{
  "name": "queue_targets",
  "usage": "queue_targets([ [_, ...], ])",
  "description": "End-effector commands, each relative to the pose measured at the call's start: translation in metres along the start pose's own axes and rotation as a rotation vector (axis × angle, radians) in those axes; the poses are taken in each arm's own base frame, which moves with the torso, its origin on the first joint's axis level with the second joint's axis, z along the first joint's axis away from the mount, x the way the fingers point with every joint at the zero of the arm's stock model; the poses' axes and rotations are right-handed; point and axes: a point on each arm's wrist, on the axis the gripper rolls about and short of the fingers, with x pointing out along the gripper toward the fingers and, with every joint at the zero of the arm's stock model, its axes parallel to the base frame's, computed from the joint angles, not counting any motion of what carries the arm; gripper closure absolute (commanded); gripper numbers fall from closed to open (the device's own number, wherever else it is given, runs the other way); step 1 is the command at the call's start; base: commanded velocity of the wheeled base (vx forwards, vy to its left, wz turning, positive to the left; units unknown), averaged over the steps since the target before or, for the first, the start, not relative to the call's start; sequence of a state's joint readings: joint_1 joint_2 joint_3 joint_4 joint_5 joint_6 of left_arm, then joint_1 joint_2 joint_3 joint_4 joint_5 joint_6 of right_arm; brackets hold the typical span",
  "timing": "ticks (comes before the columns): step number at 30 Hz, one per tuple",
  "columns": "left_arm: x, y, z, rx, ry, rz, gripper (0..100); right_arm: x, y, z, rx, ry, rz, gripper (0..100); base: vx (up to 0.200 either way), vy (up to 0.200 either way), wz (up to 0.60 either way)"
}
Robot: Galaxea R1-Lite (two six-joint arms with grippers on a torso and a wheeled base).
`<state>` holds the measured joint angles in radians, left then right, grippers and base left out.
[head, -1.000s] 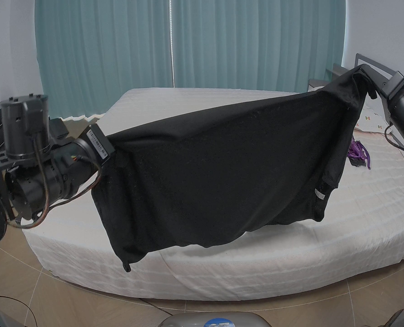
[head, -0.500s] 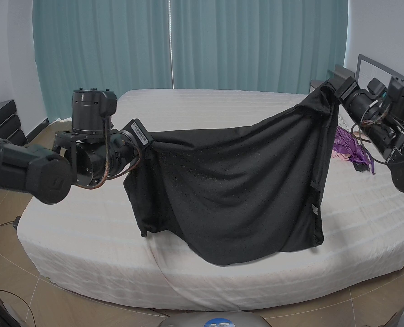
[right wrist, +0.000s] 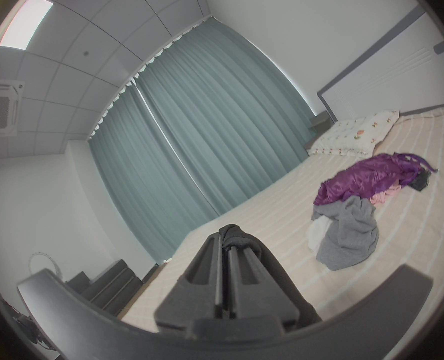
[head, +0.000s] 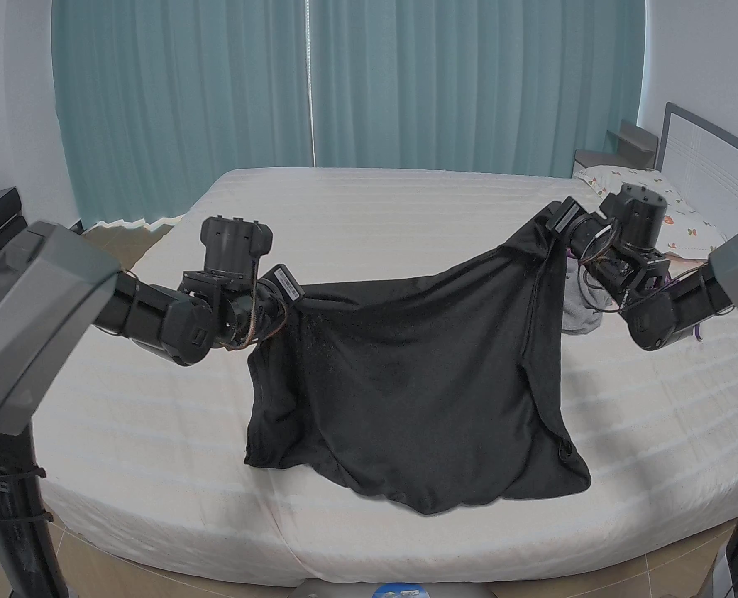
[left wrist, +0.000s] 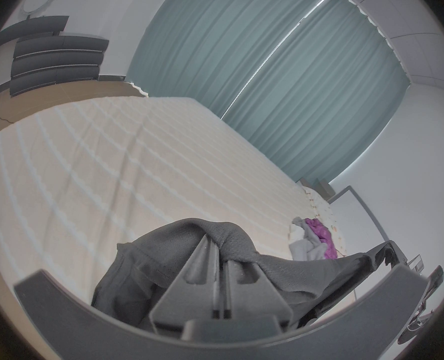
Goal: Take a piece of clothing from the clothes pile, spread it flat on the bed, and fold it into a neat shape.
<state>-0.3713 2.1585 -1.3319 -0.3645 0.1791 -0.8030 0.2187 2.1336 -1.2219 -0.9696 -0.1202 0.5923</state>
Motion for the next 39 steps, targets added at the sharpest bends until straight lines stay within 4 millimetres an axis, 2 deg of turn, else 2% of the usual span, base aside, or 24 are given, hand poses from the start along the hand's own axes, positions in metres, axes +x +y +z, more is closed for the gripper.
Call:
queue_targets([
  [1,0.061,0.027,-0.036,-0.011,0.064,0.077,100,0.038,-0.04,-0.065,-0.012,0.065,-0.083,100,0.0,0.0,0.0],
  [3,0.071,0.029,-0.04,-0.031,0.063,0.078,100,0.044,-0.048,-0.075,-0.012,0.056,-0.103,100,0.0,0.0,0.0],
  [4,0.081,0.029,-0.044,-0.065,0.058,0.076,100,0.05,-0.059,-0.089,-0.016,0.043,-0.142,100,0.0,0.0,0.0],
  [8,0.101,0.036,-0.053,-0.109,0.057,0.087,100,0.057,-0.083,-0.122,-0.027,0.052,-0.187,100,0.0,0.0,0.0],
  [10,0.109,0.042,-0.06,-0.109,0.062,0.1,100,0.061,-0.093,-0.134,-0.031,0.063,-0.198,100,0.0,0.0,0.0],
  [13,0.116,0.049,-0.068,-0.114,0.071,0.117,100,0.066,-0.1,-0.142,-0.035,0.063,-0.201,100,0.0,0.0,0.0],
  [14,0.118,0.051,-0.069,-0.121,0.072,0.122,0,0.067,-0.102,-0.144,-0.036,0.064,-0.203,0,0.0,0.0,0.0],
  [20,0.128,0.061,-0.068,-0.168,0.06,0.139,0,0.069,-0.114,-0.161,-0.039,0.084,-0.222,0,0.0,0.0,0.0],
  [23,0.129,0.065,-0.063,-0.174,0.037,0.149,0,0.069,-0.115,-0.156,-0.033,0.073,-0.224,0,0.0,0.0,0.0],
  [27,0.133,0.072,-0.031,-0.227,-0.127,0.161,0,0.074,-0.116,-0.119,-0.01,-0.056,-0.216,0,0.0,0.0,0.0],
  [30,0.134,0.08,-0.023,-0.241,-0.145,0.176,0,0.077,-0.119,-0.108,-0.005,-0.107,-0.207,0,0.0,0.0,0.0],
  [35,0.137,0.09,-0.033,-0.217,-0.103,0.216,0,0.072,-0.134,-0.123,-0.014,-0.059,-0.242,0,0.0,0.0,0.0],
  [39,0.133,0.097,-0.04,-0.16,-0.032,0.284,0,0.059,-0.141,-0.133,-0.02,0.014,-0.262,0,0.0,0.0,0.0],
])
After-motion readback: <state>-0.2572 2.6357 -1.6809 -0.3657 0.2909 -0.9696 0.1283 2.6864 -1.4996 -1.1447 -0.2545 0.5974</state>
